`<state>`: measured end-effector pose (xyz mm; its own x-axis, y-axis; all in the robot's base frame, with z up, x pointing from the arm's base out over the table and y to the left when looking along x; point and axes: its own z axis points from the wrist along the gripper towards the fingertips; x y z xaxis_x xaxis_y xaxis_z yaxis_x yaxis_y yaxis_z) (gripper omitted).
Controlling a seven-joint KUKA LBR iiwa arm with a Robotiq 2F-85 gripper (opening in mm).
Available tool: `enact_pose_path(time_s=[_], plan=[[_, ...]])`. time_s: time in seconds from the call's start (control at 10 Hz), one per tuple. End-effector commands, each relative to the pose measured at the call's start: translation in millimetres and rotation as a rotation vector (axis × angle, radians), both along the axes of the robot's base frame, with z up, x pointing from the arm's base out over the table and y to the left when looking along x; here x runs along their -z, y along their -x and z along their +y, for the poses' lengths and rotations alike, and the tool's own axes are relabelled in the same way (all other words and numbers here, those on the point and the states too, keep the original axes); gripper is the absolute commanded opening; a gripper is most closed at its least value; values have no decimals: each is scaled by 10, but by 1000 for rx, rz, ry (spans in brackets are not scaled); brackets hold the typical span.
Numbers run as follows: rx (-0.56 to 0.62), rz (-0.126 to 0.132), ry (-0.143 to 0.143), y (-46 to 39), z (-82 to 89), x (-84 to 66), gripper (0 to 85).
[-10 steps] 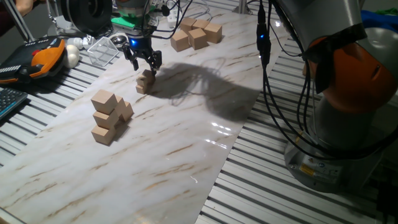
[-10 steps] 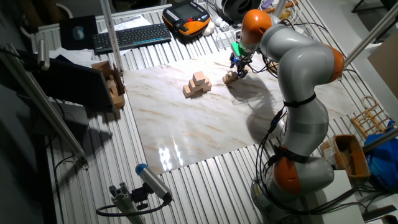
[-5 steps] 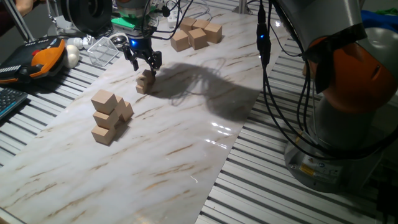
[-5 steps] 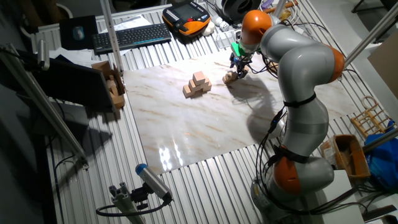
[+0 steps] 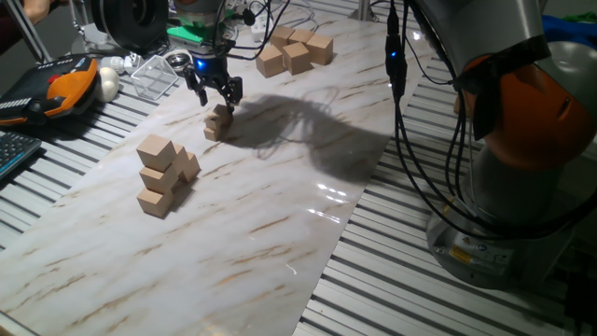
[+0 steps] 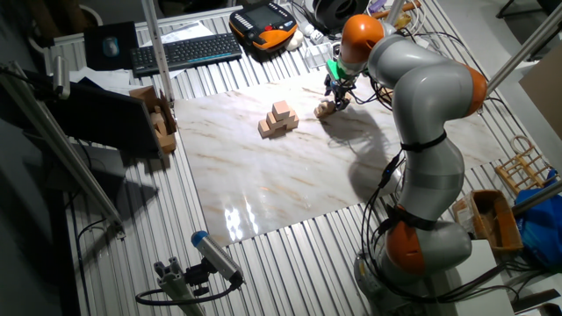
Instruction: Stack the blocks into a pyramid shape
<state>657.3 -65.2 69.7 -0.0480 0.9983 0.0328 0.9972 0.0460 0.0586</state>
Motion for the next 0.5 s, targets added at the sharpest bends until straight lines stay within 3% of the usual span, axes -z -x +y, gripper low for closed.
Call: enact_pose_path(time_s=[0.0, 0.4], plan=[[0, 0, 2, -1, 0, -3, 680], [-20, 27, -2, 27, -36, -113, 680]])
